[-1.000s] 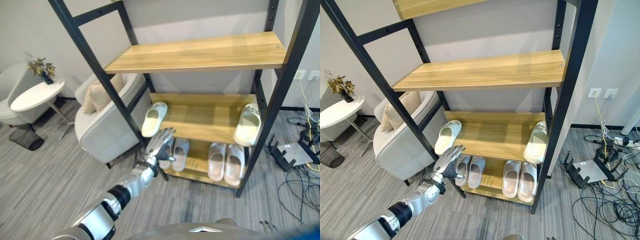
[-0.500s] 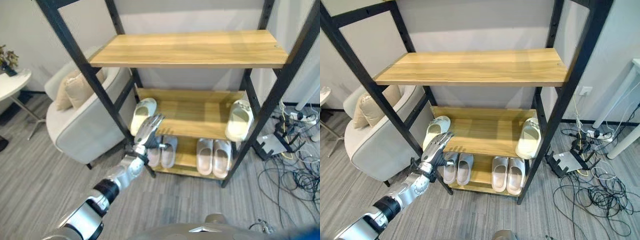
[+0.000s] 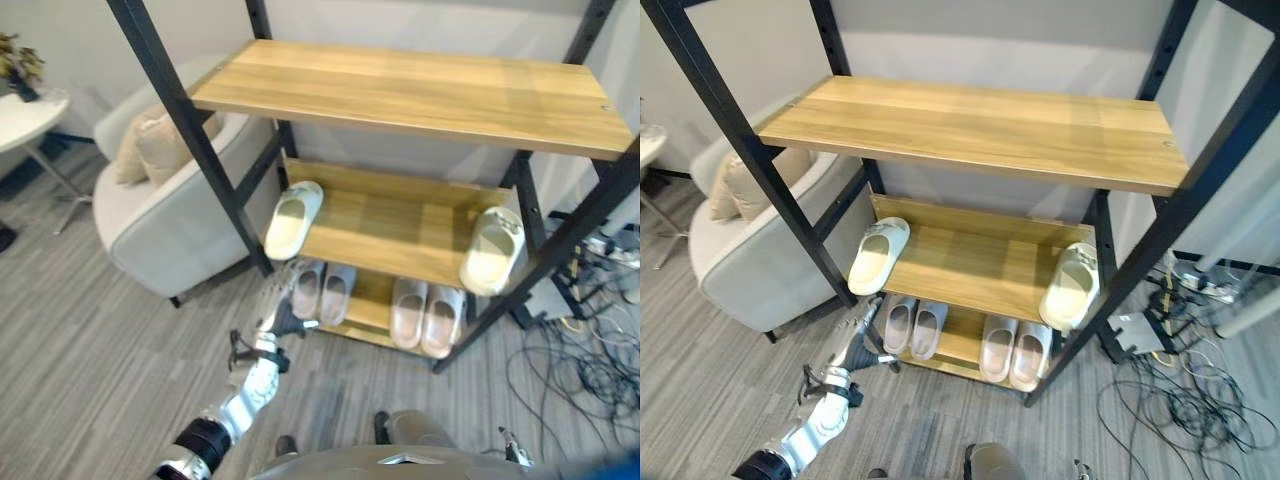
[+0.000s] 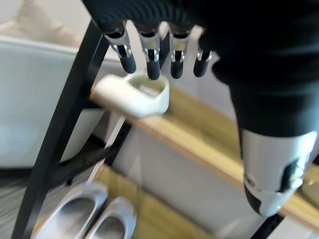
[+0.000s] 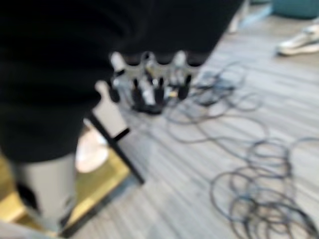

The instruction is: Arrange the slippers neatly on the shoe rack.

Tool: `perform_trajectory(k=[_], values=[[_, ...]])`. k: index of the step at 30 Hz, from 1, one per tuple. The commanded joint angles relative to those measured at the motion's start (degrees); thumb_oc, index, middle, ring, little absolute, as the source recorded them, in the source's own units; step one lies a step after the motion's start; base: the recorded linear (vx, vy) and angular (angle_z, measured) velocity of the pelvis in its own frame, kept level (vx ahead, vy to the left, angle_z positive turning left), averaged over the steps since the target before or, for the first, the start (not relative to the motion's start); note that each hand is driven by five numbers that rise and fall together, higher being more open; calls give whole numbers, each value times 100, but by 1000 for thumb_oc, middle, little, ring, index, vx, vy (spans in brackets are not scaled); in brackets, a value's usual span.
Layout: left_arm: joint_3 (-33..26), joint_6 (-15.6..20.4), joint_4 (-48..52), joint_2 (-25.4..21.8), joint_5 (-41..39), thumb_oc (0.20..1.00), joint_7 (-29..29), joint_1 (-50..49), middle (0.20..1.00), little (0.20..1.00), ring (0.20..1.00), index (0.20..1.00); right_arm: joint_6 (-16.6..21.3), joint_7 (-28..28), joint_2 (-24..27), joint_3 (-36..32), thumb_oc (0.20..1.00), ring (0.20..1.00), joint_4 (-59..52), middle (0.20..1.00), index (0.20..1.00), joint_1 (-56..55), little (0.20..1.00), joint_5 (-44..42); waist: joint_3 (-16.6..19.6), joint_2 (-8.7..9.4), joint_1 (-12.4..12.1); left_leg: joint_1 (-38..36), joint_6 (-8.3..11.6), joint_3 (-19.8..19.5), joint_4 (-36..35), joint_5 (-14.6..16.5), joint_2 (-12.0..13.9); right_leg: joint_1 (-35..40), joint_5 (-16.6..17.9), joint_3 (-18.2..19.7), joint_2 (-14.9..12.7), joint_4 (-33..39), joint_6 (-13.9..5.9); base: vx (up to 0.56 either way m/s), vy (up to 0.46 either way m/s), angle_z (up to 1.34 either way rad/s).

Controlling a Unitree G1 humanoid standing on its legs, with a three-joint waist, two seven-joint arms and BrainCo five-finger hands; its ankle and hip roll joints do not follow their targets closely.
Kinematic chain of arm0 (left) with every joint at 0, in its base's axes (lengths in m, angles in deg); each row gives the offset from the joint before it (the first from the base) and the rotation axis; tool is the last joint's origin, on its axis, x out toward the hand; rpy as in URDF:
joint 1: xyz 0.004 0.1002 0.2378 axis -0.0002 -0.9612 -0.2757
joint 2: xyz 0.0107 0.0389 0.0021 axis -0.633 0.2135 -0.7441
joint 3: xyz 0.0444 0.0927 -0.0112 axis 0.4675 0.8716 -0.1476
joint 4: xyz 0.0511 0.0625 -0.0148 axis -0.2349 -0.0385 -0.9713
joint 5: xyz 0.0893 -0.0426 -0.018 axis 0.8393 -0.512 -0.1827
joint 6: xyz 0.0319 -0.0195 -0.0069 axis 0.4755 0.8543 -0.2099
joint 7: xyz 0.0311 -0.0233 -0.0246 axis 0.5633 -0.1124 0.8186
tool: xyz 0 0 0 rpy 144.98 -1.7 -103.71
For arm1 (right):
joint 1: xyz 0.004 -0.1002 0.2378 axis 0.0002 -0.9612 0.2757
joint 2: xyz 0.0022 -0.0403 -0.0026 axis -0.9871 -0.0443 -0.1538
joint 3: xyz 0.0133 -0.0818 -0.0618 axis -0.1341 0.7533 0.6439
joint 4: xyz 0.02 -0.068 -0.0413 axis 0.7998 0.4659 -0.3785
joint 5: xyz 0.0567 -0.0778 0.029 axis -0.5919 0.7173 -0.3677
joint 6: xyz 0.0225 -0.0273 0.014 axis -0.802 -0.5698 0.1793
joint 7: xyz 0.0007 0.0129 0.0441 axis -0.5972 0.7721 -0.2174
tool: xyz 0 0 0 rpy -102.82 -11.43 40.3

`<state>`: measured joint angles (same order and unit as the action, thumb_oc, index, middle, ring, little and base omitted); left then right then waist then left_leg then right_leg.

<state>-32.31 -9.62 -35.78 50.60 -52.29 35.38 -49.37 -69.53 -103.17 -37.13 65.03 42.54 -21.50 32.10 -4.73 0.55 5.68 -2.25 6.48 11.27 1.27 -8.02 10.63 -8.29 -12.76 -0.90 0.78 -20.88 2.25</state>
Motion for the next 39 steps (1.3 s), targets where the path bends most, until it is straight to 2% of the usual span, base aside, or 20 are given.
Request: perform_trajectory(k=[1,2,4,5,6,7,8,9,12,13,15,17,24,29,33,37,39], values=[[-148,337,335,-118,-245,1000,-31,365,1000,1000,1000,1000,38,89,65,181,1000,1000,-153,1000,1000,-132,1000,-139,85,274,137,106,53,84,2165,661,-85,748,1225,16,-90,1651,-412,18,-221,43],[-185,340,282,-105,-298,1000,-74,252,1000,1000,1000,1000,12,134,121,265,1000,1000,-176,1000,1000,-118,1000,-98,48,347,35,413,-73,61,2786,477,71,858,1147,16,-50,1702,-287,35,-180,32],[-221,374,248,-61,-368,1000,-125,169,1000,1000,1000,1000,-40,145,182,312,1000,1000,-132,1000,1000,-104,1000,-20,30,352,-42,629,-147,154,2723,441,195,1001,1068,-8,-26,1779,-250,81,-133,10],[-322,393,240,-19,-500,1000,-168,118,1000,1000,1000,1000,-66,159,225,261,1000,1000,-94,1000,1000,-132,1000,-27,-2,389,-126,859,-117,129,2322,393,284,1115,1047,-10,-78,1849,-279,105,22,-6],[-387,424,242,-31,-592,1000,-221,145,1000,1000,1000,1000,-106,155,240,241,1000,1000,-67,1000,1000,-104,1000,-56,-51,403,-189,868,-15,-11,1556,204,259,1176,1012,-26,-126,1855,-304,99,73,-11],[-407,431,252,-60,-640,1000,-256,180,1000,1000,1000,1000,-129,133,237,261,1000,1000,-40,1000,1000,-103,1000,-37,-67,378,-250,952,60,-183,1186,111,218,1217,987,17,-106,1880,-323,80,105,-12],[-411,445,265,-96,-678,1000,-335,212,1000,1000,1000,1000,-121,121,244,298,1000,1000,-42,1000,1000,-114,1000,-27,-122,398,-350,1093,107,-501,870,6,43,1345,933,85,-130,1922,-346,88,103,-5],[-414,446,325,-173,-698,1000,-381,285,1000,1000,1000,1000,-106,85,221,325,1000,1000,-88,1000,1000,-140,1000,0,-190,325,-424,1315,242,-963,508,-240,-98,1396,914,228,-76,1905,-357,74,68,-27],[-406,424,285,-202,-691,1000,-423,338,1000,1000,1000,1000,-83,47,229,344,1000,1000,-113,1000,1000,-189,1000,38,-247,243,-407,1377,323,-1090,389,-391,-104,1480,877,332,-58,1924,-380,59,83,-32],[-413,383,252,-198,-676,1000,-436,338,1000,1000,1000,1000,-84,25,218,352,1000,1000,-88,1000,1000,-197,1000,66,-214,174,-389,1196,358,-1018,83,-414,-43,1483,845,344,-29,1940,-409,86,135,-37],[-421,382,75,-110,-649,1000,-526,293,1000,1000,1000,1000,-63,-21,204,392,1000,1000,-33,1000,1000,-199,1000,96,-119,66,-367,833,384,-891,-224,-393,35,1541,828,379,-24,2074,-469,105,151,-31],[-469,424,22,-52,-668,1000,-612,234,1000,1000,1000,1000,-65,-22,144,391,1000,1000,67,1000,1000,-199,1000,62,-23,38,-370,608,382,-799,-288,-311,26,1586,821,385,-55,2160,-493,104,143,-34],[-685,418,-2,-124,-695,1000,-888,42,1000,1000,1000,1000,-124,40,-23,312,1000,1000,324,1000,1000,-22,1000,-111,132,118,-456,300,233,-647,-291,-9,-122,1703,744,404,-259,2106,-591,85,129,-9],[-721,374,68,-253,-580,1000,-859,0,1000,1000,1000,1000,-152,-62,-65,61,1000,1000,435,1000,1000,0,1000,-270,278,131,-438,233,15,-597,-249,246,-332,1643,692,421,-468,1852,-718,70,153,5],[-779,220,346,-689,-274,1000,-673,38,1000,1000,1000,1000,-149,-115,43,-302,1000,1000,282,1000,1000,67,1000,-522,399,52,-392,112,-203,-538,-248,510,-586,1552,661,497,-694,1626,-882,99,188,-3],[-691,64,767,-1314,348,1000,-499,438,1000,1000,1000,1000,-175,-178,179,-364,1000,1000,-36,1000,1000,9,1000,-460,464,-138,-268,-18,-363,-418,-285,722,-836,1429,660,640,-911,1459,-1039,77,189,-14],[-490,353,1337,-1616,474,1000,-267,845,1000,1000,1000,1000,-212,-208,201,-370,1000,1000,-47,1000,1000,-82,1000,-374,459,-239,-191,-37,-423,-351,-323,807,-956,1373,687,684,-1028,1429,-1136,30,193,-8]])
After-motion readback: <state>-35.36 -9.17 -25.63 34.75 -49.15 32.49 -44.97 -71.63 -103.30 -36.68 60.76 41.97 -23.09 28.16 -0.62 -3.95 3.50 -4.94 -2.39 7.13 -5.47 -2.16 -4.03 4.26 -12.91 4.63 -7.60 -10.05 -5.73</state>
